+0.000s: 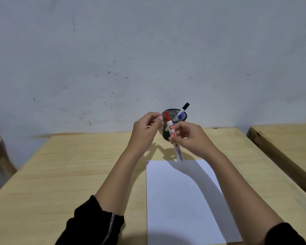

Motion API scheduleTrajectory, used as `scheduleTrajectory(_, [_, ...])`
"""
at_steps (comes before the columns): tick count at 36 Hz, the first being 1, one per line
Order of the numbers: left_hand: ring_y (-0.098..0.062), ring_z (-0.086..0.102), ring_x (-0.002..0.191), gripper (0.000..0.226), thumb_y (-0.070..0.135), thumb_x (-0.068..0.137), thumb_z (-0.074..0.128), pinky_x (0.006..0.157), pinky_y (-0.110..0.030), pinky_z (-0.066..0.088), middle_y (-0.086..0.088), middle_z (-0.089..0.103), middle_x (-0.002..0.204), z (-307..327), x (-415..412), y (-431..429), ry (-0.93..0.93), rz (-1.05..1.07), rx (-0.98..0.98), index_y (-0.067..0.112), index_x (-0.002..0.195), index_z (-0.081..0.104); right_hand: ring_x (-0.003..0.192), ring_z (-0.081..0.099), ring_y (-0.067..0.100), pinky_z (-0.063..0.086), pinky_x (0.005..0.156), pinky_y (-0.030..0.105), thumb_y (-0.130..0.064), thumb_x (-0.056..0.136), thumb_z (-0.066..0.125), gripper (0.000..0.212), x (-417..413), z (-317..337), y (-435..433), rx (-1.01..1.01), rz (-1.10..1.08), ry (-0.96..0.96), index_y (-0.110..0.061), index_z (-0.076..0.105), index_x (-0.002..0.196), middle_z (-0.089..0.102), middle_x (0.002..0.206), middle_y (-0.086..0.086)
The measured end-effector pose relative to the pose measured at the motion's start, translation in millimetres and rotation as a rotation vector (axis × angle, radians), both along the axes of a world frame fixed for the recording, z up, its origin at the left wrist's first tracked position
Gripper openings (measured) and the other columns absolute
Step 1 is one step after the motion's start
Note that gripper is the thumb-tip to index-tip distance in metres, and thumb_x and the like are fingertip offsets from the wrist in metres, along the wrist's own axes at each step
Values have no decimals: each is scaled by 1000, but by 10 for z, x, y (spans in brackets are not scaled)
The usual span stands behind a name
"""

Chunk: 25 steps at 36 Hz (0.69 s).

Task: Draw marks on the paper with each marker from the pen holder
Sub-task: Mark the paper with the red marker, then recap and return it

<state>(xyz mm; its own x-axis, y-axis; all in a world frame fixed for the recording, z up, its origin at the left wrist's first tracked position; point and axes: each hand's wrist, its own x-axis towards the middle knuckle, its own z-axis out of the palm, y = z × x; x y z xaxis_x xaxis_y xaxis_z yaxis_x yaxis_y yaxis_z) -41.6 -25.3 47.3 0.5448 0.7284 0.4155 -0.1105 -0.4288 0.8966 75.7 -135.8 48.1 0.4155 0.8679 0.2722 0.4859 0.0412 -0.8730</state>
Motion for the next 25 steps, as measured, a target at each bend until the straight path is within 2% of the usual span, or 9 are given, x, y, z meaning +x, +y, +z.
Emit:
scheduleTrajectory(2, [-19,61,84,14,21,93,53,77,-29,48,1,65,81,-37,86,64,91,51,70,24,86,64,64,55,15,50,66,19,-1,78,69,22,106,69,15,88,-63,6,-21,59,77,57,70,-1])
scheduleTrajectory(4, [-20,59,89,15,22,93,53,78,-27,45,-7,63,93,-103,184,138,228,85,131,13,98,63,64,55,15,53,72,31,-2,78,69,26,235,143,46,214,-143,19,-24,56,76,57,70,-1])
scheduleTrajectory(9, [-22,44,124,72,36,80,70,103,-34,39,-9,46,133,-333,477,345,527,70,106,3,136,38,81,68,27,57,79,46,-13,78,68,16,561,336,183,523,-296,93,-20,55,83,63,78,-3])
scheduleTrajectory(11, [-18,42,122,74,34,77,74,97,-26,41,-6,43,133,-404,579,375,492,46,34,6,135,37,87,69,32,57,82,47,-18,79,66,15,674,370,247,598,-329,136,-26,53,81,63,80,-6])
scheduleTrajectory(13, [-13,42,110,59,29,75,77,81,-14,41,2,43,118,-441,658,367,425,26,-26,16,122,42,89,69,32,55,85,47,-19,80,65,15,783,335,320,605,-351,155,-28,53,81,63,82,-5])
scheduleTrajectory(17, [-12,55,115,62,37,61,83,98,-35,47,6,58,121,-602,832,444,307,21,-44,27,113,51,92,67,32,55,87,39,-9,82,66,19,936,123,477,480,-364,113,-25,55,82,58,84,-7])
scheduleTrajectory(20, [-9,58,110,67,40,57,82,97,-38,49,8,62,117,-680,902,463,264,14,-39,28,116,53,81,65,19,52,76,21,-3,81,67,14,976,-41,550,369,-358,62,-11,59,88,59,80,-8])
scheduleTrajectory(23, [-2,58,107,63,33,62,84,94,-29,49,11,61,114,-714,934,470,212,6,-43,28,116,53,71,59,-3,47,67,11,-6,77,69,18,990,-133,586,278,-329,-6,-16,61,89,64,80,-8])
scheduleTrajectory(25, [0,57,107,62,30,63,85,92,-26,48,13,61,114,-723,940,480,196,4,-30,29,116,53,63,56,-5,43,62,7,-6,76,71,19,1004,-172,611,250,-316,-32,-16,61,89,62,77,-10])
